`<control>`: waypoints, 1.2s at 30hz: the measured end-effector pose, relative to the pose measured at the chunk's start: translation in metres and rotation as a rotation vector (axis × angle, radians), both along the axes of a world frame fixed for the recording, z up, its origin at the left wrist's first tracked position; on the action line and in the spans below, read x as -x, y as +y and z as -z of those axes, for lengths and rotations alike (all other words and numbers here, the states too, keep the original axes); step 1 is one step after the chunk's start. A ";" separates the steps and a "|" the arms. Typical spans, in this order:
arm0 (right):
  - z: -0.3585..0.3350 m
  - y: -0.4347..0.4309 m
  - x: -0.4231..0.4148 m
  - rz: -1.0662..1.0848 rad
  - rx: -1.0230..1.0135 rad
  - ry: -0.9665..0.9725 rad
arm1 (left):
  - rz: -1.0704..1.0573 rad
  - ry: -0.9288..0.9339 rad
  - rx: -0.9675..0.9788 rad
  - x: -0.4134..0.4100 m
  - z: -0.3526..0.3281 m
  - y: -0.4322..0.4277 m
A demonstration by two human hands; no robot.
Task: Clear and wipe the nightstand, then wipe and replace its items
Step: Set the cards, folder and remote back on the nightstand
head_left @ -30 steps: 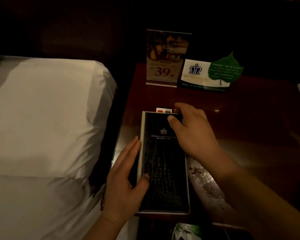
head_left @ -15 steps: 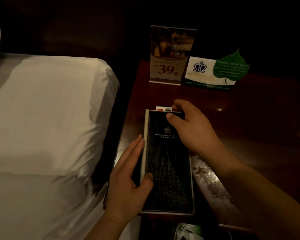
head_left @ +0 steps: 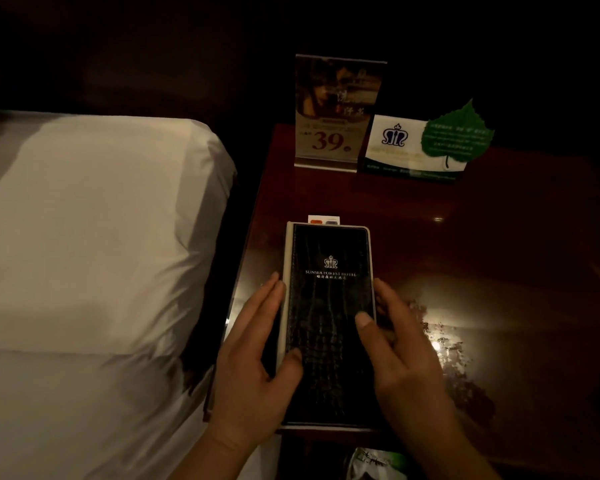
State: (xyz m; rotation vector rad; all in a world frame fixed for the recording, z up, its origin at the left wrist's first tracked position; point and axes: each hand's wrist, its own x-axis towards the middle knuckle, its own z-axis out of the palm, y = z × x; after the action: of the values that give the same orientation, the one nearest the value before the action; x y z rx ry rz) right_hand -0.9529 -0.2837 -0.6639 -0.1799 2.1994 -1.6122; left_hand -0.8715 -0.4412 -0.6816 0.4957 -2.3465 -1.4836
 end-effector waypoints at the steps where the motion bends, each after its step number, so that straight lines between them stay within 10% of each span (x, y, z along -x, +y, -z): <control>1: 0.002 0.000 -0.006 0.019 0.011 -0.018 | 0.002 -0.003 0.000 0.000 0.000 0.000; 36: 0.018 0.016 -0.018 -0.039 0.063 0.026 | -0.028 -0.043 -0.159 0.009 -0.001 -0.011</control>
State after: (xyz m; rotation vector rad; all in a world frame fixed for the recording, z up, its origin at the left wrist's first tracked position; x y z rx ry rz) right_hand -0.9350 -0.2678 -0.6820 -0.2614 2.1517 -1.6681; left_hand -0.8801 -0.4524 -0.6804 0.6023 -2.2543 -1.6708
